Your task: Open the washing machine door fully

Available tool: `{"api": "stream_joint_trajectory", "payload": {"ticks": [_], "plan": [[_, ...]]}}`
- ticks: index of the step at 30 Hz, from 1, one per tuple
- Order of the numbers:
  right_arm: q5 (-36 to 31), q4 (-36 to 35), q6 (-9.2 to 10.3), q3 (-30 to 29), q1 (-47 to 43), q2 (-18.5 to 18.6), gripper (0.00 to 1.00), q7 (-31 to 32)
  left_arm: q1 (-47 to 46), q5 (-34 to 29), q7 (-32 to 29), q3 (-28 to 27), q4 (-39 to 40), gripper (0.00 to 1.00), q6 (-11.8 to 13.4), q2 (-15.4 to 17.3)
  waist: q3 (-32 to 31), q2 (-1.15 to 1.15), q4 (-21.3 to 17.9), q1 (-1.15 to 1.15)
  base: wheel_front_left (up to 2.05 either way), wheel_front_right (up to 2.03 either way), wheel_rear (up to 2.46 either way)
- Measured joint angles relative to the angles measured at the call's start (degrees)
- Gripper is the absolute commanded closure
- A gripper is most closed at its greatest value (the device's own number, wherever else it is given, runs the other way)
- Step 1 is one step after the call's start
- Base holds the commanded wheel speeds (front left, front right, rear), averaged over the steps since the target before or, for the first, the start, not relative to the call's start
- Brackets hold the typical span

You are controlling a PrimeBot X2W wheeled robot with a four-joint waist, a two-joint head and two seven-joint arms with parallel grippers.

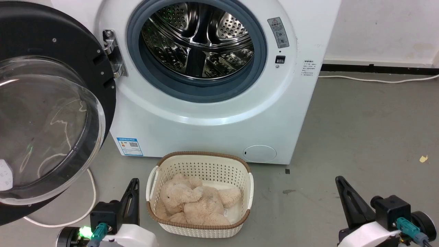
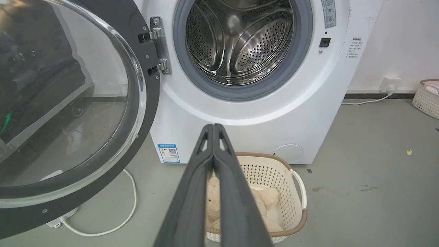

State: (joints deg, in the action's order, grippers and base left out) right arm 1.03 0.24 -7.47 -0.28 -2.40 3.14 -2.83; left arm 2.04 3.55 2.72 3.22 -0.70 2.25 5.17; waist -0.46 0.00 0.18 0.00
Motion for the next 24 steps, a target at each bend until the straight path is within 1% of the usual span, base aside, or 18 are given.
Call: {"api": "stream_joint_trajectory", "payload": {"ticks": [17, 24], "plan": [[-0.6, 0.0, 0.00, 0.2, 1.6, 0.0, 1.00, 2.5, -1.0, -3.0, -2.3, -2.6, 0.4, 1.00, -1.9, -2.0, 0.4, 0.00, -0.2, 0.00, 0.00, 0.00, 0.00], [-0.6, 0.0, 0.00, 0.2, 1.6, 0.0, 1.00, 2.8, -1.2, -3.4, -2.7, -3.1, 0.5, 1.00, -1.9, -2.2, 0.5, 0.00, -0.2, 0.00, 0.00, 0.00, 0.00]]}}
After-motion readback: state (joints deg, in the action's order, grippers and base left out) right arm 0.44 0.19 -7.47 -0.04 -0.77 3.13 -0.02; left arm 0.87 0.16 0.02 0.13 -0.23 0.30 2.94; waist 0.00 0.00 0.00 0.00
